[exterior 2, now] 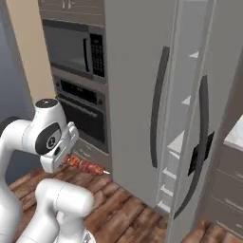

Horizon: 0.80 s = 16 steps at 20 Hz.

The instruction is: Store the kebab skewer in the freezer for long-term storage. Close the freezer door after placing the cooked food.

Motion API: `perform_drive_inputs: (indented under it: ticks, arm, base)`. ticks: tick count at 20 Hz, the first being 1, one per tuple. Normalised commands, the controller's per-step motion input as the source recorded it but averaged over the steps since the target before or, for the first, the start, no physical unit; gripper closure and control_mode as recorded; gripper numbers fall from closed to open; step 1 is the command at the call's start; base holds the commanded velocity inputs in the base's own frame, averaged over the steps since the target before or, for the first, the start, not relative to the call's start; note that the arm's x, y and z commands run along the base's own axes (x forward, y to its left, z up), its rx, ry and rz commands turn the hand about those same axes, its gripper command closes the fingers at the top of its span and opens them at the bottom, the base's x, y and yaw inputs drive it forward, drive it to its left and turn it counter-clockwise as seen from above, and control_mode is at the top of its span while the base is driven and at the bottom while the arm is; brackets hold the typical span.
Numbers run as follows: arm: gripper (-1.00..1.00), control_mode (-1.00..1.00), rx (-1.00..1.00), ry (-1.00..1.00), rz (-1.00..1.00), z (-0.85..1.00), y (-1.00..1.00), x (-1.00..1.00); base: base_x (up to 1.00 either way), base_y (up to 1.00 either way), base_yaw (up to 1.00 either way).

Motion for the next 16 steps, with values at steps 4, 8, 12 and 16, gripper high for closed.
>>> perform_drive_inputs:
  ticks: [4, 8, 12, 16]
  arm:
    - [1.0, 1.0, 0.0, 0.0, 0.0, 0.0, 0.0, 0.0]
    - [1.0, 1.0, 0.0, 0.0, 0.0, 0.0, 0.0, 0.0]
    - [1.0, 1.0, 0.0, 0.0, 0.0, 0.0, 0.0, 0.0]
    - [1.0, 1.0, 0.0, 0.0, 0.0, 0.0, 0.0, 0.0]
  base:
    - [0.5, 0.46, -0.78]
    - [0.76, 0.66, -0.66]
    - [0.61, 0.85, -0.61]
    - [0.34, 0.34, -0.53]
